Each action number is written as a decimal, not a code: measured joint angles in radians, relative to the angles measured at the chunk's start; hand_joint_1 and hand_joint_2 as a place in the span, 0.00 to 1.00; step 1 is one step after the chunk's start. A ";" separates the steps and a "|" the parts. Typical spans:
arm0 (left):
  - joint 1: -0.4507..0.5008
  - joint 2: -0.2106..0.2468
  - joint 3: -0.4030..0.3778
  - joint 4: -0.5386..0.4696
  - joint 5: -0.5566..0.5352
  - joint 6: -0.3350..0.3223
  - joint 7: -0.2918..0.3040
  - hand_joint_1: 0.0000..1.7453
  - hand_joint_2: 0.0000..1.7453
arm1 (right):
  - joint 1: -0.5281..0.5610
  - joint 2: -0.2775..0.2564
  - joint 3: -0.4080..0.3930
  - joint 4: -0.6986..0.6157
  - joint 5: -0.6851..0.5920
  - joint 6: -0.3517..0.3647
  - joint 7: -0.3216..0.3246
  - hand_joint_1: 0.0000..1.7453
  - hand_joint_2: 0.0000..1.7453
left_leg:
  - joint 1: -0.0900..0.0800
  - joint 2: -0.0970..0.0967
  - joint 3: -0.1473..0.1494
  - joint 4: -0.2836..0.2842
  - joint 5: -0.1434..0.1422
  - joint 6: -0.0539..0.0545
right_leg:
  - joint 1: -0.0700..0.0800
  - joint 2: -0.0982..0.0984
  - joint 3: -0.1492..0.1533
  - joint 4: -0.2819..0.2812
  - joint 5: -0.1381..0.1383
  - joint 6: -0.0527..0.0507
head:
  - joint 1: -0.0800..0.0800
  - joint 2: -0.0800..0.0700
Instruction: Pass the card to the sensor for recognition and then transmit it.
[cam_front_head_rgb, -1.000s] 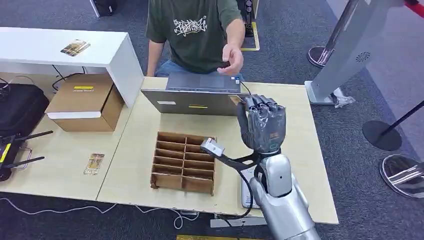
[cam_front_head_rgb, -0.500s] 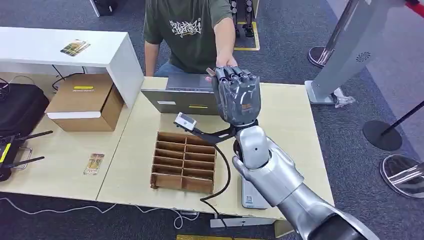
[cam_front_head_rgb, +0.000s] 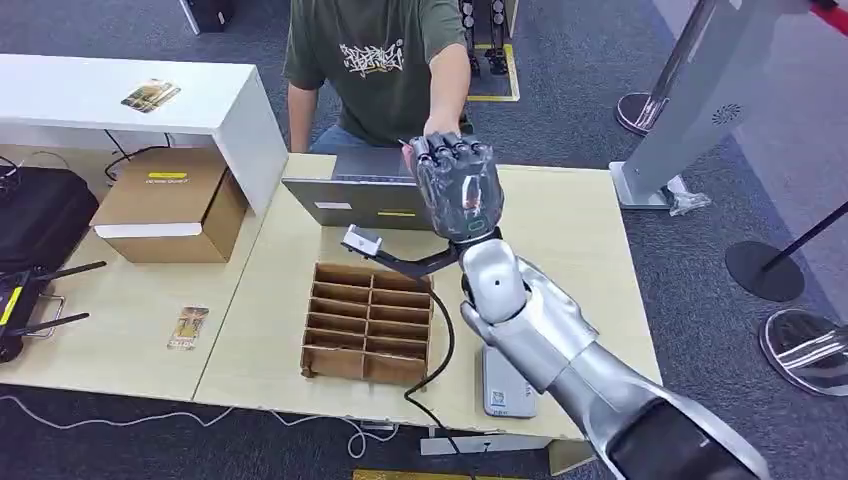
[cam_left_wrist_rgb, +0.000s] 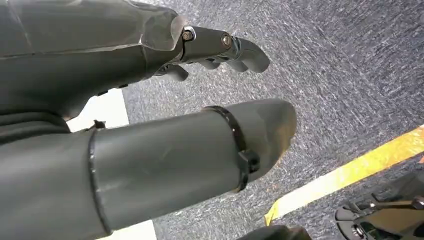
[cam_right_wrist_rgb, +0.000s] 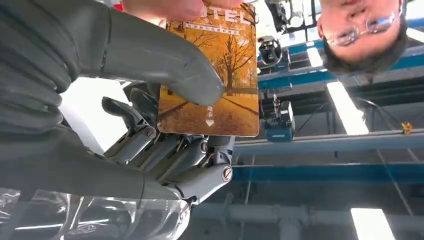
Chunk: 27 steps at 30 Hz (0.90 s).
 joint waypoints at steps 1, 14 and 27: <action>0.000 0.000 0.000 0.000 0.000 0.000 0.000 0.00 0.00 | -0.004 0.004 0.000 0.012 0.000 0.000 0.000 1.00 1.00 | 0.000 0.000 0.000 0.000 0.000 0.000 | 0.000 0.000 0.000 0.000 0.000 0.000 | 0.000 0.000; 0.000 0.002 0.000 0.000 0.000 0.000 0.004 0.00 0.00 | -0.007 0.017 -0.001 0.060 0.000 -0.001 -0.006 0.00 1.00 | 0.000 0.000 0.000 0.000 0.000 0.000 | 0.000 0.000 0.000 0.000 0.000 0.000 | 0.000 0.000; 0.000 0.000 -0.006 0.000 0.000 0.001 0.000 0.00 0.00 | 0.000 0.024 -0.010 0.057 0.000 -0.001 -0.040 0.00 1.00 | 0.000 0.000 0.000 0.000 0.000 0.000 | 0.000 0.000 0.000 0.000 0.000 0.000 | 0.000 0.000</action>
